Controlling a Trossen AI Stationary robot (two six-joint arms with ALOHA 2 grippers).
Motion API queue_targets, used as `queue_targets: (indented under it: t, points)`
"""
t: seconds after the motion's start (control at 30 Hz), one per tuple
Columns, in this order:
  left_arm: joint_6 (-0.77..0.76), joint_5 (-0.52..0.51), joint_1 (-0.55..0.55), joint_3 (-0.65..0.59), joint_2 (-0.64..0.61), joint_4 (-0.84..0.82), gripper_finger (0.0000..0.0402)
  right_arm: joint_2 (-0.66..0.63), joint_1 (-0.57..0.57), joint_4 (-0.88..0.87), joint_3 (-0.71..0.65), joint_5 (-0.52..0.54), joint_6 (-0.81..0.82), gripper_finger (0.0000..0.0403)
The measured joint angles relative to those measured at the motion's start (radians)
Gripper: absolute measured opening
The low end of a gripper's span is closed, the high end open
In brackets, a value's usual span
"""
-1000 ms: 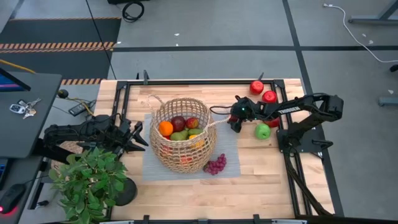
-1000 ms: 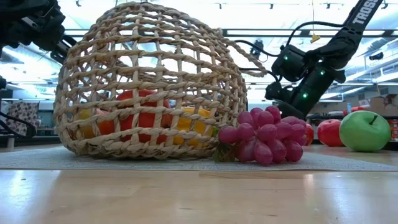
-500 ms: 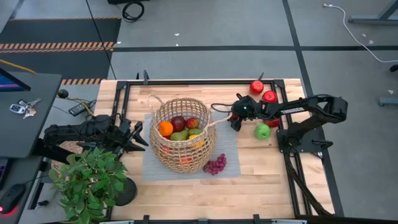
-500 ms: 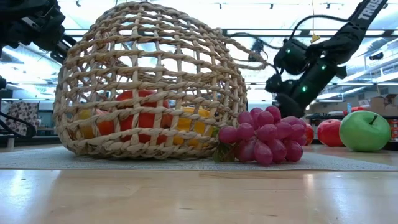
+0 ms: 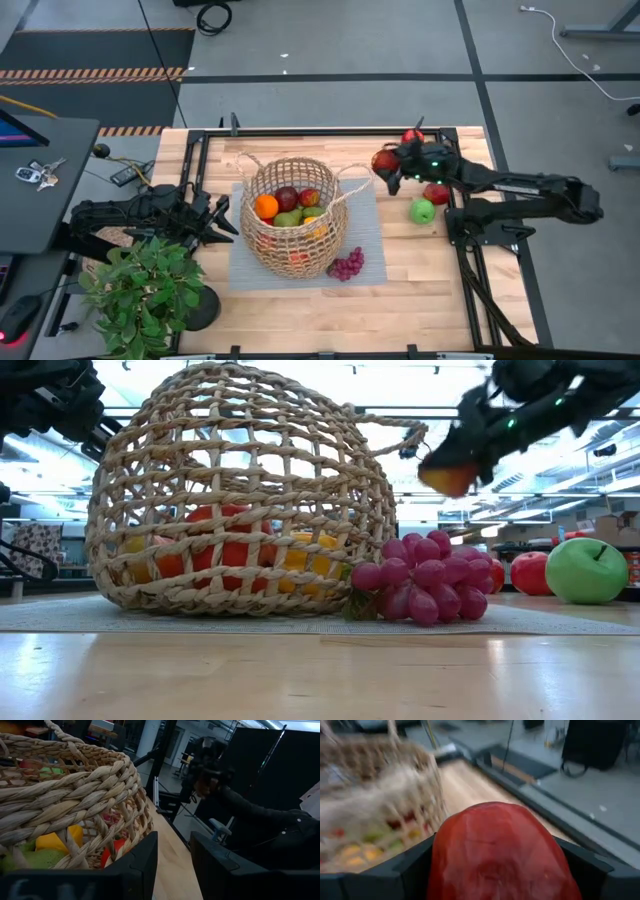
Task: Build produce basket
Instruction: Put the bottom red apple into the brown basket
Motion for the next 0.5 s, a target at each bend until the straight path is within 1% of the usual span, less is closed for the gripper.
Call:
queue_targets:
  t: [0.07, 0.13, 0.2, 0.33, 0.5]
  points:
    - [0.001, 0.000, 0.000, 0.000, 0.000, 0.000, 0.0121, -0.066, 0.000, -0.006, 0.000, -0.050, 0.024, 0.0330]
    - [0.000, 0.000, 0.000, 0.000, 0.000, 0.000, 0.0121, -0.127, 0.000, 0.006, 0.000, -0.122, 0.054, 0.0327]
    - [0.001, 0.000, 0.000, 0.000, 0.000, 0.000, 0.0121, -0.176, 0.006, 0.056, 0.000, -0.182, 0.097, 0.0326]
    - [0.000, 0.000, 0.000, 0.000, 0.000, 0.000, 0.0121, -0.232, 0.051, 0.242, 0.000, -0.240, 0.176, 0.0330]
    - [0.000, 0.000, 0.000, 0.000, 0.000, 0.000, 0.0121, -0.228, 0.147, 0.523, 0.000, -0.246, 0.208, 0.0329]
